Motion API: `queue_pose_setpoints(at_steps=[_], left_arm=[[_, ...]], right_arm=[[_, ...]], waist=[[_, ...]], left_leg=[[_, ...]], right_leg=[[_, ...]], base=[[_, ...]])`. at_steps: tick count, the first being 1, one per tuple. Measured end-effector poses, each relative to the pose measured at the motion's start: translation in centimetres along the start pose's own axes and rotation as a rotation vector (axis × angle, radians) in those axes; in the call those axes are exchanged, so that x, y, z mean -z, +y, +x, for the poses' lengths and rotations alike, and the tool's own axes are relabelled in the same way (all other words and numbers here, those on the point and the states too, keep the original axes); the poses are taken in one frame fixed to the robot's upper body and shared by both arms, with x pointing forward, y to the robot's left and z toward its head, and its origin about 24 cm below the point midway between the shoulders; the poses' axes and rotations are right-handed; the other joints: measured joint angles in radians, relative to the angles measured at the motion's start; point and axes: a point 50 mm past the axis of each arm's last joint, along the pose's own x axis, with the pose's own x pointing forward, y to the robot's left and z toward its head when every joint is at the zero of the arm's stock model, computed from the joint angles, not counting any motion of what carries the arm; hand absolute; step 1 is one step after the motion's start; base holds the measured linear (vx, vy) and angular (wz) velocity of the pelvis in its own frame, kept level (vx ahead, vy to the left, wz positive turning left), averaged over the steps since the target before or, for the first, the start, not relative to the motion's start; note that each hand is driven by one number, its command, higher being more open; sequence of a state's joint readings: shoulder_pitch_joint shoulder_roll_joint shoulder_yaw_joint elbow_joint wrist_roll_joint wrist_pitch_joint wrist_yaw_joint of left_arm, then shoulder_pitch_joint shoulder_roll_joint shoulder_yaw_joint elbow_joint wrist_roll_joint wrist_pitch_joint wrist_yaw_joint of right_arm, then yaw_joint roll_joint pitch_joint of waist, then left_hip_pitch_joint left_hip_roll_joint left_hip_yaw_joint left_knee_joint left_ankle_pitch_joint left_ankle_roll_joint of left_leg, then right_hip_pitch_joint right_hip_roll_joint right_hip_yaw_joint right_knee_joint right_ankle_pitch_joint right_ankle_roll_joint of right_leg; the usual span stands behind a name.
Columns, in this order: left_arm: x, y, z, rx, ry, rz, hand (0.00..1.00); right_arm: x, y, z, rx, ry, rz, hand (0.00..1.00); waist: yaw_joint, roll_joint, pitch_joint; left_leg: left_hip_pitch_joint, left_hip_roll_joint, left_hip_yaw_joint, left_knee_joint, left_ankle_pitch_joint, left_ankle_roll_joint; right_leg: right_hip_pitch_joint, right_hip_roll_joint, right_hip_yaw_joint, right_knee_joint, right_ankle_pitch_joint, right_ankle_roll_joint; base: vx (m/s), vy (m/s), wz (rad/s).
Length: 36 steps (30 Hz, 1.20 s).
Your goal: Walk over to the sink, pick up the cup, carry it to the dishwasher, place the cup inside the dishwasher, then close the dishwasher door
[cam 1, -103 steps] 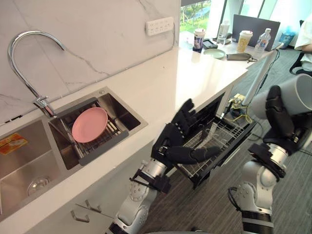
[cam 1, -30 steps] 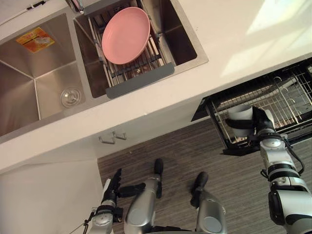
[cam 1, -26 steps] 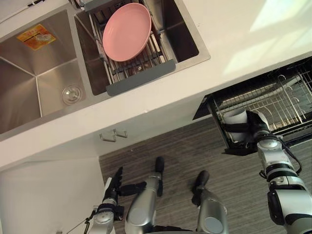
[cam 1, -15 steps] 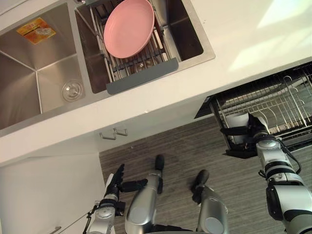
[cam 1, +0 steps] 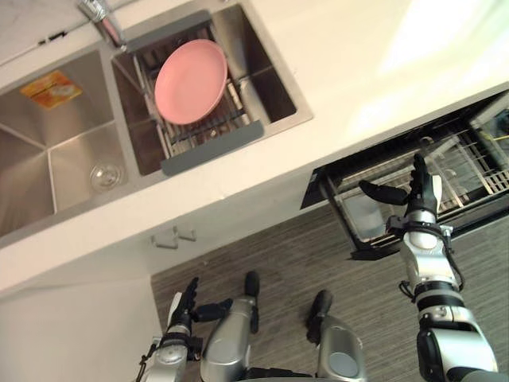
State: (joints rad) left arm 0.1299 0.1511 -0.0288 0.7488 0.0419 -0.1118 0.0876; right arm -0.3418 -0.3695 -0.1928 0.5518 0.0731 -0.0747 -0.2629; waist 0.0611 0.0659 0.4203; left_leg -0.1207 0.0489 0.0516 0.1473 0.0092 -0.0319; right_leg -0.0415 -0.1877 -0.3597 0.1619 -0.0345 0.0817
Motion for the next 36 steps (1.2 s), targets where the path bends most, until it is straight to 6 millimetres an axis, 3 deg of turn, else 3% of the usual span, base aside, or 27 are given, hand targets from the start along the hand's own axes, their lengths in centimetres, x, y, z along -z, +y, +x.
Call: queue_pose_setpoints(at_steps=[4, 10, 14, 17, 20, 23, 28, 29, 31, 33, 36], left_arm=[[1.7, 0.3, -0.7, -0.004, 0.063, 0.033, 1.00], [3.6, 0.2, -1.7, 0.002, 0.119, 0.058, 1.00], [4.5, 0.2, -2.1, -0.009, 0.159, 0.036, 1.00], [5.1, 0.2, -2.3, -0.024, 0.195, -0.009, 1.00], [6.1, 0.5, -2.7, -0.075, 0.247, -0.127, 1.00], [7.5, 0.7, -3.5, -0.149, 0.318, -0.248, 1.00], [8.3, 0.7, -4.1, -0.201, 0.353, -0.321, 1.00], [8.4, 0.7, -4.1, -0.203, 0.356, -0.326, 1.00], [8.6, 0.7, -4.2, -0.214, 0.362, -0.344, 1.00], [9.0, 0.5, -4.4, -0.213, 0.379, -0.349, 1.00], [9.0, 0.6, -4.4, -0.195, 0.377, -0.331, 1.00]], right_arm=[[3.6, -0.1, -3.1, -0.008, 0.083, -0.010, 1.00], [5.2, 0.1, -6.3, -0.066, 0.097, 0.082, 1.00], [3.5, 1.0, -7.8, -0.146, -0.015, 0.286, 1.00], [0.2, 2.2, -8.8, -0.277, -0.181, 0.454, 1.00], [-1.7, 2.7, -9.3, -0.359, -0.269, 0.588, 1.00], [-2.2, 2.7, -9.5, -0.378, -0.290, 0.725, 1.00], [-2.2, 2.6, -9.5, -0.393, -0.297, 0.790, 1.00], [-2.3, 2.6, -9.6, -0.397, -0.301, 0.790, 1.00], [-2.7, 2.2, -9.8, -0.394, -0.323, 0.789, 1.00], [-2.7, 1.4, -9.7, -0.362, -0.332, 0.782, 1.00], [-2.2, 1.1, -9.8, -0.317, -0.306, 0.780, 1.00]], waist=[[-0.014, -0.028, -0.072], [-0.036, -0.032, -0.149], [-0.045, -0.033, -0.179], [-0.049, -0.034, -0.194], [-0.045, -0.042, -0.213], [-0.041, -0.048, -0.233], [-0.031, -0.047, -0.237], [-0.031, -0.047, -0.238], [-0.035, -0.048, -0.240], [-0.047, -0.046, -0.248], [-0.039, -0.051, -0.253]], left_leg=[[0.063, 0.002, 0.027, -0.029, -0.014, -0.004], [0.119, 0.003, 0.045, -0.075, -0.017, -0.005], [0.133, 0.003, 0.048, -0.092, -0.014, -0.005], [0.149, 0.003, 0.048, -0.104, -0.010, -0.005], [0.168, 0.002, 0.041, -0.123, -0.004, -0.007], [0.168, 0.000, 0.024, -0.138, 0.006, -0.007], [0.159, -0.006, -0.013, -0.163, 0.012, -0.007], [0.158, -0.003, -0.004, -0.168, 0.013, -0.003], [0.154, 0.024, 0.108, -0.184, 0.018, 0.001], [0.157, 0.034, 0.184, -0.210, 0.061, 0.005], [0.171, -0.007, 0.162, -0.240, 0.087, 0.006]], right_leg=[[0.063, 0.009, 0.012, -0.057, 0.008, 0.012], [0.102, 0.016, 0.023, -0.098, 0.016, 0.018], [0.117, 0.021, 0.024, -0.119, 0.025, 0.019], [0.133, 0.024, 0.022, -0.134, 0.031, 0.020], [0.156, 0.027, 0.010, -0.147, 0.031, 0.021], [0.166, 0.028, -0.010, -0.157, 0.031, 0.021], [0.182, 0.027, -0.059, -0.165, 0.030, 0.021], [0.183, 0.026, -0.068, -0.166, 0.030, 0.021], [0.194, 0.012, -0.118, -0.167, 0.027, 0.026], [0.213, -0.007, -0.178, -0.159, 0.018, 0.039], [0.220, -0.052, -0.210, -0.119, 0.005, 0.058]], base=[[0.10, -0.013, -0.15], [0.04, -0.015, -0.11], [0.00, -0.004, -0.01], [0.00, 0.000, 0.00], [0.00, -0.019, 0.08], [0.00, -0.019, 0.19], [-0.04, -0.015, 0.26], [-0.06, -0.022, 0.53], [-0.02, -0.007, 0.64], [0.04, 0.057, 0.84], [0.06, 0.113, 0.45]])
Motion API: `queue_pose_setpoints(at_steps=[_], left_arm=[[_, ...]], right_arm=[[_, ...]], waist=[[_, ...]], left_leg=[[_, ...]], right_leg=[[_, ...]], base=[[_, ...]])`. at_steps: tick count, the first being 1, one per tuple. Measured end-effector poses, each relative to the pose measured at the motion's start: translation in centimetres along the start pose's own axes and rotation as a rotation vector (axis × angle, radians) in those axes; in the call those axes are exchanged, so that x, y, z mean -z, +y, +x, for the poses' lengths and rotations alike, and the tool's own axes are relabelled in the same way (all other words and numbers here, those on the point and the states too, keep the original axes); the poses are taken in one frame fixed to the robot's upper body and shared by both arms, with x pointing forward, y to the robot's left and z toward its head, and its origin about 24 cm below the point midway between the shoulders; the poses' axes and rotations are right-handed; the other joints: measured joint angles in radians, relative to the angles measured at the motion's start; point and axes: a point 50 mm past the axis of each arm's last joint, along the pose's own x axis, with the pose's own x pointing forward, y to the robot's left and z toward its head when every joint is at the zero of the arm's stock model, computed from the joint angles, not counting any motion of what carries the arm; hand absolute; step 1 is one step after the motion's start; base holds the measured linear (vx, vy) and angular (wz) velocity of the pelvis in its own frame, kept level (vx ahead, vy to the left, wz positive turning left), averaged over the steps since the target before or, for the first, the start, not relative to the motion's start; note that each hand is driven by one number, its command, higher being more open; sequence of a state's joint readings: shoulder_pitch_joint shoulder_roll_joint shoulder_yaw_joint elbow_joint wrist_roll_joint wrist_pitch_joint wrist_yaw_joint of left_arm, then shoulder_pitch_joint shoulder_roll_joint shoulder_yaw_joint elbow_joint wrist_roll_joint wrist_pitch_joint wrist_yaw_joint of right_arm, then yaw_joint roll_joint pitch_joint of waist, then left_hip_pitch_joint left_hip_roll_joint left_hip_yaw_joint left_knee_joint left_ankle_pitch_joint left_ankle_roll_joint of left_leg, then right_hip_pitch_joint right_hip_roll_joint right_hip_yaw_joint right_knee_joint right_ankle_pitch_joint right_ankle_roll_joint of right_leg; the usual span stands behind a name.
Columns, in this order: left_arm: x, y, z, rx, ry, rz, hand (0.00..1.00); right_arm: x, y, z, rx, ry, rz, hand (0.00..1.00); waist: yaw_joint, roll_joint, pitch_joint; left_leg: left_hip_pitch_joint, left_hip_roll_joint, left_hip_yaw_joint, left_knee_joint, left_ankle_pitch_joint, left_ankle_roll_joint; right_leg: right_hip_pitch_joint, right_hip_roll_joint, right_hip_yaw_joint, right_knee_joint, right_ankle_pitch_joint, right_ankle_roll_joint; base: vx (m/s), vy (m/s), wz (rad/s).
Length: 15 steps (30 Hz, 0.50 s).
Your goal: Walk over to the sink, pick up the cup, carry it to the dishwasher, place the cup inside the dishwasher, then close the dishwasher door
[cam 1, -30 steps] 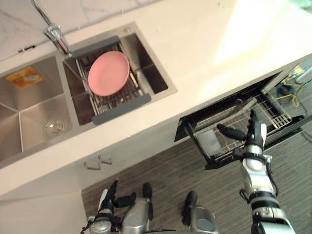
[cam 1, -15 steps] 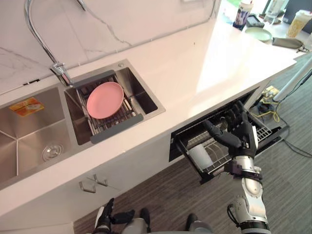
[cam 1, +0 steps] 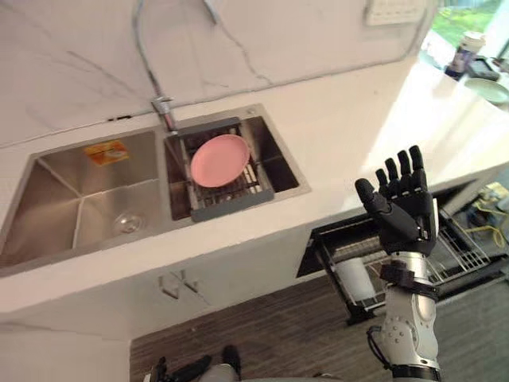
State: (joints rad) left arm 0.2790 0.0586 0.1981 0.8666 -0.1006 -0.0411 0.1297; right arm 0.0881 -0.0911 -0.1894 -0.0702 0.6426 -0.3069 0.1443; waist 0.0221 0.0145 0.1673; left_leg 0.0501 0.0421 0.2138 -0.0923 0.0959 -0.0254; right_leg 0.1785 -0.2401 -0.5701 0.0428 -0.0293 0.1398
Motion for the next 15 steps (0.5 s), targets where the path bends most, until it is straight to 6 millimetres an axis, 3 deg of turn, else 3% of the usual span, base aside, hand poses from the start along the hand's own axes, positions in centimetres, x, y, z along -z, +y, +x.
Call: queue_pose_setpoints(at_steps=[3, 6, 7, 8, 9, 10, 11, 13, 15], left_arm=[[-0.1, -0.1, 0.0, 0.009, -0.012, 0.042, 1.00], [-0.2, -0.1, 0.1, 0.012, -0.012, 0.074, 1.00], [-0.4, 0.1, 0.2, 0.012, -0.015, 0.081, 1.00], [-0.6, 0.3, 0.3, 0.017, -0.019, 0.088, 1.00], [-0.8, 0.5, 0.4, 0.017, -0.021, 0.092, 1.00], [-1.2, 0.7, 0.5, 0.016, -0.029, 0.101, 1.00], [-1.4, 0.7, 0.6, 0.020, -0.028, 0.104, 1.00], [-2.0, 0.8, 0.8, 0.032, -0.035, 0.109, 1.00], [-2.4, 0.4, 0.9, 0.061, -0.038, 0.129, 1.00]], right_arm=[[0.0, -0.2, 0.0, 0.031, -0.001, -0.003, 1.00], [-0.3, -1.1, -0.4, 0.103, -0.007, -0.014, 1.00], [-0.4, -1.6, -0.8, 0.137, -0.009, -0.017, 1.00], [-0.3, -1.8, -1.1, 0.162, -0.006, -0.019, 1.00], [-0.2, -1.9, -1.3, 0.172, -0.002, -0.017, 1.00], [0.0, -1.9, -1.5, 0.185, 0.004, -0.012, 1.00], [0.1, -2.0, -1.8, 0.191, 0.011, -0.013, 1.00], [-0.4, -2.0, -2.2, 0.188, 0.000, -0.023, 1.00], [-1.2, -1.7, -1.9, 0.160, -0.037, -0.034, 1.00]], waist=[[-0.001, -0.001, -0.001], [-0.018, -0.002, -0.002], [-0.019, -0.008, -0.001], [-0.018, -0.021, 0.006], [-0.020, -0.027, 0.010], [-0.030, -0.038, 0.017], [-0.041, -0.036, 0.021], [-0.044, -0.035, 0.022], [-0.044, -0.037, 0.022]], left_leg=[[0.006, -0.027, -0.001, 0.000, -0.021, 0.025], [0.013, -0.043, -0.016, 0.002, -0.035, 0.051], [0.022, -0.049, -0.022, 0.004, -0.042, 0.063], [0.031, -0.054, -0.029, 0.011, -0.050, 0.074], [0.036, -0.056, -0.039, 0.017, -0.055, 0.083], [0.049, -0.057, -0.061, 0.030, -0.064, 0.095], [0.048, -0.047, -0.089, 0.048, -0.072, 0.106], [0.045, -0.037, -0.128, 0.079, -0.096, 0.108], [0.034, -0.041, -0.151, 0.108, -0.121, 0.103]], right_leg=[[-0.010, -0.038, 0.004, 0.051, -0.003, 0.004], [-0.095, -0.107, 0.020, 0.274, -0.003, 0.004], [-0.156, -0.151, 0.046, 0.419, 0.011, -0.026], [-0.224, -0.184, 0.097, 0.561, 0.053, -0.116], [-0.257, -0.195, 0.131, 0.625, 0.089, -0.167], [-0.318, -0.192, 0.215, 0.721, 0.104, -0.175], [-0.345, -0.143, 0.273, 0.750, -0.010, -0.125], [-0.352, -0.060, 0.318, 0.656, -0.081, -0.091], [-0.386, -0.014, 0.345, 0.552, -0.090, -0.085]], base=[[0.07, 0.158, 0.08], [0.06, 0.156, 0.18], [0.07, 0.147, 0.16], [0.08, 0.137, 0.18], [0.13, 0.111, 0.25], [0.17, 0.089, 0.47], [0.15, 0.039, 0.54], [0.12, 0.016, 0.61], [0.12, -0.022, 0.51]])
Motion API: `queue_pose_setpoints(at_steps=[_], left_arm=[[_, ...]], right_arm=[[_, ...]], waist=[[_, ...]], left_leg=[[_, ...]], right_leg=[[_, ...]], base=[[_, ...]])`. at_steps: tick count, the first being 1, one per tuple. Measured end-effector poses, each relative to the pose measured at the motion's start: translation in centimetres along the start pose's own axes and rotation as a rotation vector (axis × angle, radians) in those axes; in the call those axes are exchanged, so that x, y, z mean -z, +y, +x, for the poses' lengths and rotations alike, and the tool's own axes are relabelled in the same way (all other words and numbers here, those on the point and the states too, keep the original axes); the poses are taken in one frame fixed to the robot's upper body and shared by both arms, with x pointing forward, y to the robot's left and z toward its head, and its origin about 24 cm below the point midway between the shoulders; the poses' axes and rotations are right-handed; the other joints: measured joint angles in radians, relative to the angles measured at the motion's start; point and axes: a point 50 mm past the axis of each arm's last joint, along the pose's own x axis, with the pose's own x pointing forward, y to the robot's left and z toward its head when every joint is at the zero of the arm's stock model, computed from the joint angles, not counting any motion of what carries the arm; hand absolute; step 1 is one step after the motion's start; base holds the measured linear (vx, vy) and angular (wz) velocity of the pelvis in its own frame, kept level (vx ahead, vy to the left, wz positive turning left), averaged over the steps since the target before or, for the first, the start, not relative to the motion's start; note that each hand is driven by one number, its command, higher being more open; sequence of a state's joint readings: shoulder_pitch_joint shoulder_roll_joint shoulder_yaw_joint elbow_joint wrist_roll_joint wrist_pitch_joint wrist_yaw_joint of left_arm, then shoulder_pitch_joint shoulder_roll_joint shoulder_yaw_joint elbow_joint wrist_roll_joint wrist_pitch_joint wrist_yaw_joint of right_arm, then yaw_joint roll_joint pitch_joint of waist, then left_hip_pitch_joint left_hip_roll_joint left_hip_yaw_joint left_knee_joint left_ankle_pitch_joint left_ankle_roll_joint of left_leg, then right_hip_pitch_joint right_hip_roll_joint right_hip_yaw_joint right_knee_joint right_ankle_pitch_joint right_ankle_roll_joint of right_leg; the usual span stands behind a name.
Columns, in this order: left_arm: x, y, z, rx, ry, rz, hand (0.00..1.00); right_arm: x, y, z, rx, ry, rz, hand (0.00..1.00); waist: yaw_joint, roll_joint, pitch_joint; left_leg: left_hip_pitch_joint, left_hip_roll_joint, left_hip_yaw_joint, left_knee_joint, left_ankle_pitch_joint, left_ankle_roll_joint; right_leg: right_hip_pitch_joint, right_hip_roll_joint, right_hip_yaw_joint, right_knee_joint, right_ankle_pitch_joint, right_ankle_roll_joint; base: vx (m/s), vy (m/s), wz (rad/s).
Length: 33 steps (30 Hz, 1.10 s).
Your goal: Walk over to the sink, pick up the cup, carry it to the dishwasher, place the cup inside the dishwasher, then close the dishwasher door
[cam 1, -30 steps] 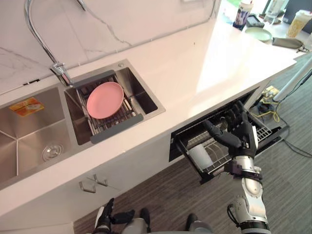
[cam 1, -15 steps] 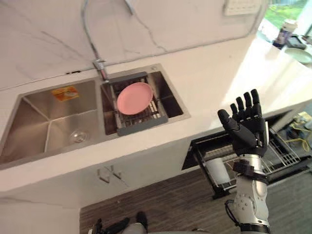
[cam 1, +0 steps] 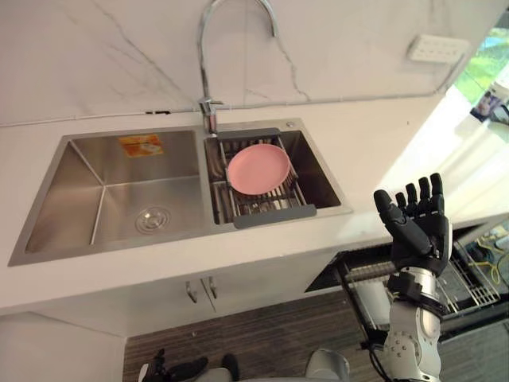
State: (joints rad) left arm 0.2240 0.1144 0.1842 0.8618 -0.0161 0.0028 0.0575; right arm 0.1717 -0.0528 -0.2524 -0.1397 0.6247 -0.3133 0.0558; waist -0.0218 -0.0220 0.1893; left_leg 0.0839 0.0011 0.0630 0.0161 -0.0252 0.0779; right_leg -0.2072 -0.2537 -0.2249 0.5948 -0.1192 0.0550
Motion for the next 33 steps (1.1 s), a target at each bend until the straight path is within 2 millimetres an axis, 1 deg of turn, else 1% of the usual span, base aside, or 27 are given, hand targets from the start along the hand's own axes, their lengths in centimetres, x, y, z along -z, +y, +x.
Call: queue_pose_setpoints(at_steps=[1, 2, 3, 4, 5, 6, 7, 13, 15, 18, 20, 22, 23, 24, 25, 26, 28, 29, 30, 32, 33], left_arm=[[-0.2, -0.1, 0.0, 0.017, -0.004, 0.021, 1.00], [-0.2, -0.1, 0.0, 0.023, -0.001, 0.028, 1.00], [-0.1, 0.0, 0.0, 0.026, 0.007, 0.042, 1.00], [0.3, 0.6, -0.1, 0.015, 0.018, 0.051, 1.00], [0.5, 0.8, -0.2, 0.008, 0.023, 0.047, 1.00], [0.4, 0.2, -0.2, 0.016, 0.018, 0.037, 1.00], [0.6, -1.0, -0.4, 0.046, 0.011, 0.077, 1.00], [0.5, -1.0, -0.3, 0.048, 0.012, 0.070, 1.00], [0.5, -1.1, -0.2, 0.055, 0.027, 0.040, 1.00], [0.7, -1.4, -0.1, 0.068, 0.068, -0.020, 1.00], [0.9, -1.5, 0.0, 0.082, 0.113, -0.068, 1.00], [1.1, -1.7, 0.0, 0.098, 0.140, -0.093, 1.00], [1.1, -1.6, 0.0, 0.107, 0.144, -0.092, 1.00], [0.8, -1.8, 0.1, 0.120, 0.150, -0.073, 1.00], [0.8, -1.8, 0.1, 0.130, 0.161, -0.055, 1.00], [0.8, -1.8, 0.1, 0.133, 0.164, -0.054, 1.00], [0.9, -1.7, 0.3, 0.142, 0.186, -0.049, 1.00], [0.9, -1.7, 0.3, 0.141, 0.191, -0.047, 1.00], [0.9, -1.6, 0.3, 0.140, 0.194, -0.042, 1.00], [1.0, -1.5, 0.3, 0.140, 0.203, -0.038, 1.00], [1.0, -1.5, 0.3, 0.141, 0.204, -0.036, 1.00]], right_arm=[[-0.6, 0.0, 0.2, -0.013, -0.022, -0.007, 1.00], [-0.8, -0.1, 0.2, -0.015, -0.030, -0.013, 1.00], [-1.2, -0.2, 0.3, -0.019, -0.043, -0.018, 1.00], [-1.3, -0.1, 0.4, -0.035, -0.043, -0.011, 1.00], [-1.3, -0.1, 0.4, -0.048, -0.041, -0.005, 1.00], [-1.6, 0.0, 0.9, -0.084, -0.040, 0.011, 1.00], [-1.2, -0.4, 0.3, -0.194, 0.057, 0.070, 1.00], [-1.1, -0.2, 0.3, -0.199, 0.061, 0.074, 1.00], [-0.8, 0.2, 0.3, -0.211, 0.074, 0.085, 1.00], [-0.1, 1.3, 0.5, -0.238, 0.101, 0.128, 1.00], [0.0, 1.6, 0.9, -0.221, 0.113, 0.124, 1.00], [0.2, 1.2, 1.3, -0.197, 0.136, 0.065, 1.00], [0.3, 1.1, 1.6, -0.203, 0.159, -0.005, 1.00], [0.5, 0.9, 2.1, -0.245, 0.201, -0.145, 1.00], [0.3, 0.6, 2.3, -0.277, 0.225, -0.241, 1.00], [0.2, 0.6, 2.4, -0.292, 0.231, -0.288, 1.00], [-0.4, 0.3, 2.9, -0.342, 0.236, -0.454, 1.00], [-0.6, 0.2, 3.1, -0.354, 0.234, -0.489, 1.00], [-0.8, 0.3, 3.5, -0.378, 0.236, -0.546, 1.00], [-1.3, 1.0, 5.0, -0.458, 0.232, -0.693, 1.00], [-1.4, 1.2, 5.4, -0.478, 0.230, -0.727, 1.00]], waist=[[0.000, -0.003, -0.002], [-0.001, -0.006, -0.003], [-0.002, -0.024, -0.014], [-0.002, -0.047, -0.029], [0.002, -0.057, -0.036], [0.006, -0.024, -0.035], [-0.006, 0.027, -0.015], [-0.003, 0.028, -0.016], [0.004, 0.029, -0.015], [0.012, 0.033, -0.014], [0.018, 0.041, -0.017], [0.027, 0.047, -0.021], [0.036, 0.052, -0.024], [0.035, 0.056, -0.027], [0.033, 0.057, -0.027], [0.031, 0.057, -0.027], [0.021, 0.056, -0.028], [0.019, 0.055, -0.029], [0.015, 0.054, -0.029], [0.006, 0.048, -0.034], [0.006, 0.046, -0.036]], left_leg=[[-0.019, -0.004, -0.015, 0.034, -0.022, -0.009], [-0.024, -0.008, -0.026, 0.053, -0.031, -0.009], [-0.028, -0.021, -0.039, 0.079, -0.052, -0.022], [-0.034, -0.044, -0.047, 0.102, -0.080, -0.038], [-0.038, -0.052, -0.047, 0.114, -0.098, -0.042], [-0.053, -0.018, -0.041, 0.152, -0.128, -0.070], [0.015, 0.016, 0.035, 0.128, -0.147, -0.086], [-0.005, 0.016, 0.022, 0.155, -0.147, -0.086], [-0.017, 0.017, 0.015, 0.169, -0.147, -0.086], [-0.028, 0.026, 0.007, 0.180, -0.147, -0.087], [-0.035, 0.042, 0.039, 0.178, -0.147, -0.087], [-0.037, 0.054, 0.066, 0.178, -0.147, -0.088], [-0.035, 0.057, 0.075, 0.175, -0.145, -0.090], [-0.030, 0.060, 0.092, 0.161, -0.137, -0.102], [-0.025, 0.064, 0.111, 0.153, -0.134, -0.106], [-0.022, 0.065, 0.116, 0.150, -0.133, -0.108], [-0.014, 0.066, 0.127, 0.138, -0.131, -0.110], [-0.013, 0.066, 0.128, 0.136, -0.130, -0.110], [-0.011, 0.066, 0.130, 0.133, -0.130, -0.110], [0.001, 0.065, 0.136, 0.127, -0.130, -0.110], [0.004, 0.065, 0.138, 0.126, -0.130, -0.110]], right_leg=[[-0.017, 0.022, 0.026, -0.063, 0.004, 0.004], [-0.018, 0.027, 0.033, -0.095, 0.011, 0.011], [-0.003, 0.029, 0.034, -0.163, 0.058, 0.019], [0.026, 0.028, 0.034, -0.239, 0.133, 0.012], [0.047, 0.024, 0.024, -0.275, 0.103, 0.024], [0.073, 0.059, 0.012, -0.326, 0.098, 0.024], [0.177, 0.098, 0.007, -0.436, 0.115, 0.026], [0.177, 0.093, -0.007, -0.436, 0.115, 0.026], [0.178, 0.092, -0.022, -0.437, 0.115, 0.027], [0.195, 0.097, -0.048, -0.460, 0.124, 0.024], [0.213, 0.104, -0.069, -0.491, 0.137, 0.023], [0.226, 0.112, -0.080, -0.523, 0.154, 0.022], [0.228, 0.118, -0.077, -0.543, 0.168, 0.020], [0.227, 0.127, -0.055, -0.572, 0.188, 0.017], [0.227, 0.133, -0.045, -0.586, 0.198, 0.016], [0.227, 0.135, -0.040, -0.590, 0.200, 0.017], [0.230, 0.139, -0.030, -0.604, 0.208, 0.017], [0.231, 0.139, -0.029, -0.607, 0.210, 0.017], [0.234, 0.140, -0.028, -0.613, 0.214, 0.017], [0.243, 0.142, -0.022, -0.620, 0.217, 0.018], [0.244, 0.142, -0.020, -0.620, 0.217, 0.018]], base=[[0.09, -0.073, 0.42], [0.14, -0.130, 0.53], [0.20, -0.203, 0.45], [0.20, -0.217, 0.35], [0.21, -0.231, 0.11], [0.12, -0.137, -0.02], [0.08, -0.081, -0.05], [0.00, -0.001, 0.07], [-0.02, -0.009, 0.19], [-0.06, -0.032, 0.22], [-0.06, -0.031, 0.24], [-0.03, -0.034, 0.09], [-0.01, -0.027, -0.28], [0.00, -0.038, -0.44], [0.00, -0.034, -0.42], [0.00, -0.027, -0.30], [0.00, -0.015, -0.16], [0.00, -0.010, -0.07], [0.00, -0.007, -0.04], [-0.01, -0.002, -0.08], [-0.02, -0.001, -0.07]])
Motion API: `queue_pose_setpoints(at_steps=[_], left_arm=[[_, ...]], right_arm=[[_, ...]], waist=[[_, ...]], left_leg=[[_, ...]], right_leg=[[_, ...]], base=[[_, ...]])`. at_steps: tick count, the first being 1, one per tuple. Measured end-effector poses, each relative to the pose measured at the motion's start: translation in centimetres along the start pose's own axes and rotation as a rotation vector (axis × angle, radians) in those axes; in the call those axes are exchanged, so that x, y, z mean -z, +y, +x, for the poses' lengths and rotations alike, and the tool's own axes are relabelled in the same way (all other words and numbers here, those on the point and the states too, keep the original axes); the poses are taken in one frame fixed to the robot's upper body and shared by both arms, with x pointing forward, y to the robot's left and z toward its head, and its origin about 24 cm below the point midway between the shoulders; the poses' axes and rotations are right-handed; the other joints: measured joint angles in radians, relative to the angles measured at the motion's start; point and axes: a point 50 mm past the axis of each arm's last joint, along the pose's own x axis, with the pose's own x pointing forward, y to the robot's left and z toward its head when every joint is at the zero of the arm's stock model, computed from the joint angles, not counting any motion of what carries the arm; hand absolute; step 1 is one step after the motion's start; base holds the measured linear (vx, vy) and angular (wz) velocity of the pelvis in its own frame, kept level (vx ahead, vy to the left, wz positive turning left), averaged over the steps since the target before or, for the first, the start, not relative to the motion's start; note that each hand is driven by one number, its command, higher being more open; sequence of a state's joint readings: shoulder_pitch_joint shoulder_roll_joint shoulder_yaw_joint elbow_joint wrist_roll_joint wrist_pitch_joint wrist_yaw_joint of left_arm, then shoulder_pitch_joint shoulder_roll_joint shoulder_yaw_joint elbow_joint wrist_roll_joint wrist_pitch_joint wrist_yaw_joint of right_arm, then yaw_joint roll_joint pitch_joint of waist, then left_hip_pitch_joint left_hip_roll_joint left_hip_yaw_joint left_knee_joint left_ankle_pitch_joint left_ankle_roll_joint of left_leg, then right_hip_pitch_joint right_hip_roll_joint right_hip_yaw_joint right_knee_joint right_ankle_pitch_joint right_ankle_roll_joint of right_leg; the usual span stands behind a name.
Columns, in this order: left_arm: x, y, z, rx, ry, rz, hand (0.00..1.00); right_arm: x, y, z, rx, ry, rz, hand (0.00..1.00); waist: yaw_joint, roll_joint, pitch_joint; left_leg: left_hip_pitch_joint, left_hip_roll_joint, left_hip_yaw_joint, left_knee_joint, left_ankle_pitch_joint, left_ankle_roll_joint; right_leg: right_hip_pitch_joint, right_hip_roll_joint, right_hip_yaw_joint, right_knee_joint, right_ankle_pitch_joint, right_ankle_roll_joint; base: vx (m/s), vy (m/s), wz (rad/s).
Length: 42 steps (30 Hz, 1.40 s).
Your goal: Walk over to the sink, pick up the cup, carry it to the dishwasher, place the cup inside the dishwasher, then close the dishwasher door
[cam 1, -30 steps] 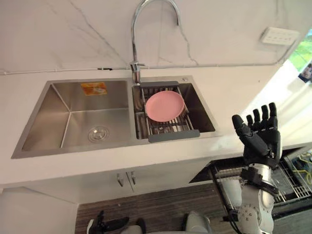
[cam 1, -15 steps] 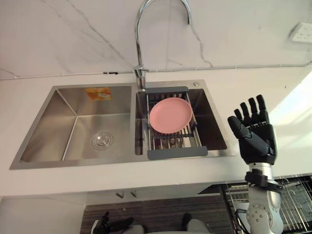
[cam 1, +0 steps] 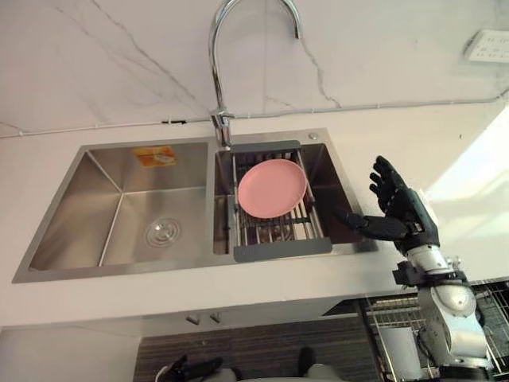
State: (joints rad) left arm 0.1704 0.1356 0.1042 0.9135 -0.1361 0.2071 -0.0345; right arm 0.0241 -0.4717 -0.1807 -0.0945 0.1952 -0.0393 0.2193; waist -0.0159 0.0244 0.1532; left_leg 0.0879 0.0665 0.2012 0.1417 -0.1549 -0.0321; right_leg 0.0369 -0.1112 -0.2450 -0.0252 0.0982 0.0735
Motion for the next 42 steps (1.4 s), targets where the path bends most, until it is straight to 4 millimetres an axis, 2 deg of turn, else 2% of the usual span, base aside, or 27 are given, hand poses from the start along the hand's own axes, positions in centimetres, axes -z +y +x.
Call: queue_pose_setpoints(at_steps=[6, 12, 22, 30, 38, 42], left_arm=[[-0.1, 0.6, 0.0, -0.002, 0.011, 0.013, 1.00], [-0.2, 1.3, -0.1, -0.017, 0.023, 0.022, 1.00], [-0.7, 1.5, -0.2, -0.018, 0.014, 0.043, 1.00], [-1.0, 1.5, -0.2, -0.019, 0.013, 0.061, 1.00], [-1.1, 1.3, -0.2, -0.013, 0.010, 0.067, 1.00], [-1.3, 1.1, -0.3, -0.006, 0.003, 0.074, 1.00]], right_arm=[[-1.7, 0.2, 2.5, -0.124, -0.016, -0.240, 1.00], [-1.9, 1.2, 3.6, -0.246, 0.003, -0.369, 1.00], [-1.2, 2.5, 4.8, -0.370, 0.061, -0.574, 1.00], [-1.4, 2.8, 5.6, -0.351, 0.054, -0.679, 1.00], [-0.4, 3.1, 5.8, -0.286, 0.066, -0.731, 1.00], [0.2, 3.2, 5.9, -0.270, 0.081, -0.756, 1.00]], waist=[[0.002, -0.032, -0.014], [0.004, -0.064, -0.022], [0.026, -0.087, -0.019], [0.032, -0.090, -0.017], [0.035, -0.092, -0.016], [0.049, -0.092, -0.016]], left_leg=[[0.001, 0.000, 0.000, -0.007, 0.007, -0.003], [0.003, -0.002, -0.001, -0.018, 0.018, -0.003], [0.002, -0.005, -0.017, -0.035, 0.037, 0.002], [0.001, -0.014, -0.026, -0.035, 0.041, 0.004], [0.004, -0.017, -0.031, -0.042, 0.048, 0.007], [0.008, -0.017, -0.041, -0.051, 0.054, 0.009]], right_leg=[[0.006, 0.002, 0.000, -0.017, 0.013, -0.001], [0.009, 0.003, -0.003, -0.026, 0.022, -0.005], [0.011, 0.001, -0.022, -0.026, 0.025, -0.008], [0.015, -0.008, -0.031, -0.026, 0.026, -0.006], [0.019, -0.010, -0.037, -0.026, 0.028, -0.004], [0.021, -0.010, -0.041, -0.026, 0.028, -0.004]], base=[[-0.01, -0.005, 0.00], [-0.04, -0.012, 0.01], [-0.05, -0.010, 0.05], [-0.02, 0.007, 0.04], [-0.03, -0.001, 0.02], [-0.03, -0.007, 0.03]])
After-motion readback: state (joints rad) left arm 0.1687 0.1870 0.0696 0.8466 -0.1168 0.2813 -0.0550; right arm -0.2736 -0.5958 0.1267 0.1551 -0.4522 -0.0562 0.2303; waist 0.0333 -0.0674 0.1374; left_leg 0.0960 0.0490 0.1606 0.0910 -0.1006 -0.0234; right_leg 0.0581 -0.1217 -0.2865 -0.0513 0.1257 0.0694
